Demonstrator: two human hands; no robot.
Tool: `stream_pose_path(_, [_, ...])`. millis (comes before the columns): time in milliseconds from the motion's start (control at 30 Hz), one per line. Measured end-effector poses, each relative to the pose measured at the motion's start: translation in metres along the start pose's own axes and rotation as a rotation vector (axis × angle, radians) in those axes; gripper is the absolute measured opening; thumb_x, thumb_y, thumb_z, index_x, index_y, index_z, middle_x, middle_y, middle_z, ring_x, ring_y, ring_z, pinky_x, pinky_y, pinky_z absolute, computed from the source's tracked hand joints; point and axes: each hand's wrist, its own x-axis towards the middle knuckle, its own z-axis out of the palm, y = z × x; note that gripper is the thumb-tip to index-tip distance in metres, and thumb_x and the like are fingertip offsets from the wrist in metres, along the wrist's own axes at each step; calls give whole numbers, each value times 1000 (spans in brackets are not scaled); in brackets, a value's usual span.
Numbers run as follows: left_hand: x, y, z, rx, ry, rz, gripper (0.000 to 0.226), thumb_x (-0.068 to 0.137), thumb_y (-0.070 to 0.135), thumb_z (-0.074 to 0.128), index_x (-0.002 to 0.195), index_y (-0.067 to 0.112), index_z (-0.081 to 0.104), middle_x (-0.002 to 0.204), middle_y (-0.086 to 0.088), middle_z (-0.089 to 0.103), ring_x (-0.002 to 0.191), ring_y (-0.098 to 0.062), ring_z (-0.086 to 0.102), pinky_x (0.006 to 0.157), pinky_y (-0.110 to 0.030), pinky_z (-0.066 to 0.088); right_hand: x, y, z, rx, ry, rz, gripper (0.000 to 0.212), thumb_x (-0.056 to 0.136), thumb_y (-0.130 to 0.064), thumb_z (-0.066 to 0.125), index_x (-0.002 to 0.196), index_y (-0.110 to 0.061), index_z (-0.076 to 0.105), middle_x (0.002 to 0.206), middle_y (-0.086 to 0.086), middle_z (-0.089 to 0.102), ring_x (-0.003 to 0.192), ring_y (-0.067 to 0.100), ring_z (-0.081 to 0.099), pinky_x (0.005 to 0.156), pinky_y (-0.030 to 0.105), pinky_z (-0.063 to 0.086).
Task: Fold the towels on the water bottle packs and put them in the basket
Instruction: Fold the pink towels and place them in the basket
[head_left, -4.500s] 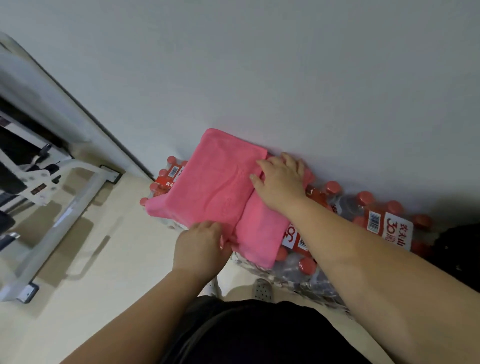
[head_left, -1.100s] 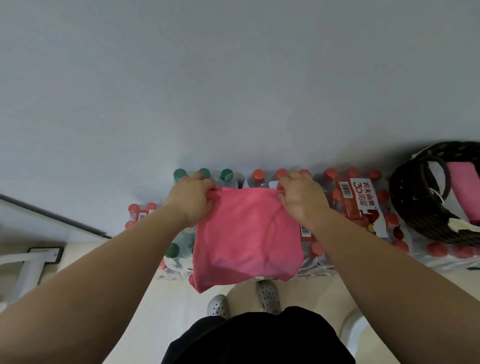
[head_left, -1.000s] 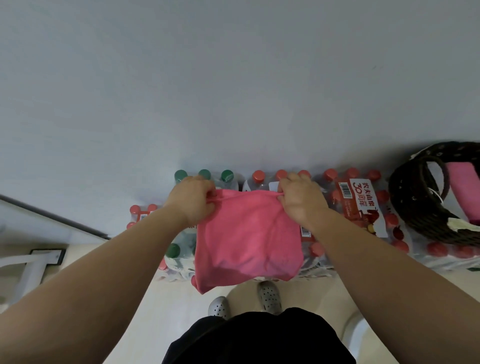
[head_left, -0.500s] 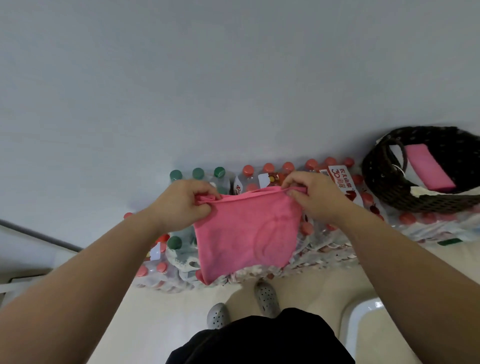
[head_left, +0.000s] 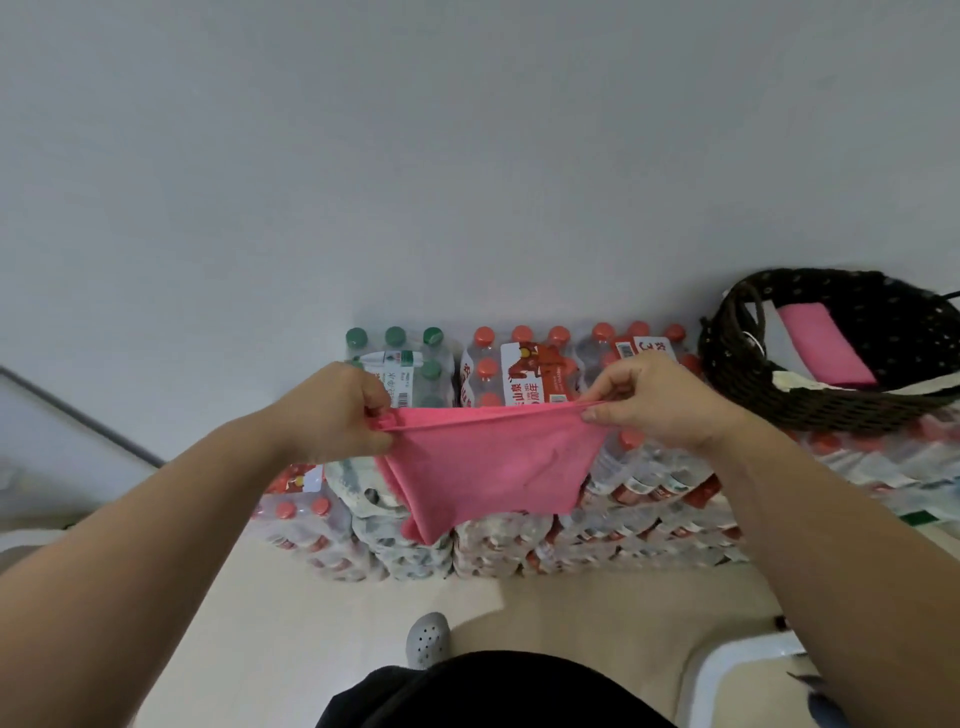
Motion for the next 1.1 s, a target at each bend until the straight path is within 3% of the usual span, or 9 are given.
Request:
stream_pose_path(100, [-9, 14, 12, 85, -13, -24, 47, 61, 52, 72, 54, 8, 57, 53, -8, 53, 47, -15, 38, 51, -35, 40, -11, 9, -9, -12, -10, 9, 11, 75, -12, 85, 79, -20, 79, 77, -5, 75, 71, 8, 70, 64, 28, 59])
stream_pose_path(167, [-14, 22, 17, 101, 10, -49, 52, 59, 56, 75, 51, 9, 54, 50, -6, 48, 47, -12, 33, 48, -30, 33, -17, 15, -16, -29, -19, 5, 10, 76, -10, 84, 79, -18, 79, 73, -7, 74, 64, 0, 66, 58, 18, 52])
stream_pose_path(333, [-31, 38, 22, 109, 68, -118, 22, 72, 34, 82, 64, 17, 70, 60, 2, 62, 59, -17, 58, 58, -38, 50, -32, 25, -28, -5, -59, 34, 9, 76, -8, 84, 78, -16, 79, 77, -1, 72, 60, 0, 62, 51, 10, 45])
stream_pose_path(467, [-42, 54, 23, -279, 225, -227, 22, 79, 11, 79, 65, 8, 63, 61, 1, 59, 54, -7, 48, 60, -24, 42, -38, 27, -33, 42, -93, 35, 10, 75, -14, 84, 83, -18, 80, 88, 1, 73, 77, 8, 66, 62, 17, 48])
stream_pose_path(600, [-49, 59, 24, -734, 349, -292, 25, 82, -1, 74, 74, -2, 51, 68, -11, 49, 64, -19, 42, 62, -31, 34, -46, 25, -38, 305, -153, 83, 10, 81, -6, 76, 91, -2, 75, 82, 4, 70, 64, 2, 64, 54, 12, 48])
stream_pose_path(667, [-49, 61, 24, -795, 386, -317, 22, 83, -5, 71, 75, 0, 51, 65, -7, 51, 62, -17, 46, 59, -28, 37, -46, 26, -36, 303, -184, 83, 9, 83, -10, 74, 90, -4, 76, 85, 5, 73, 72, 7, 67, 60, 16, 52])
stream_pose_path(833, [-44, 49, 21, -615, 417, -402, 22, 80, -6, 71, 76, 8, 54, 60, -3, 55, 55, -11, 45, 56, -25, 39, -27, 26, -19, 174, -125, 72, 10, 83, -13, 78, 93, -16, 78, 93, 4, 76, 94, 22, 71, 86, 41, 60])
stream_pose_path(967, [-26, 26, 20, -351, 341, -521, 29, 77, 6, 73, 97, 26, 67, 79, 1, 74, 69, -19, 65, 64, -35, 54, 2, 20, 3, -74, -95, 26, 31, 83, -14, 79, 109, -30, 71, 86, -5, 73, 79, 6, 68, 69, 24, 53])
stream_pose_path(1100, [5, 2, 15, -111, 308, -534, 16, 78, 14, 71, 81, 30, 73, 79, 9, 69, 79, -15, 64, 65, -27, 49, 38, 17, 22, -259, 1, 52, 39, 83, -16, 78, 120, -24, 69, 97, -8, 69, 90, 7, 64, 80, 21, 49])
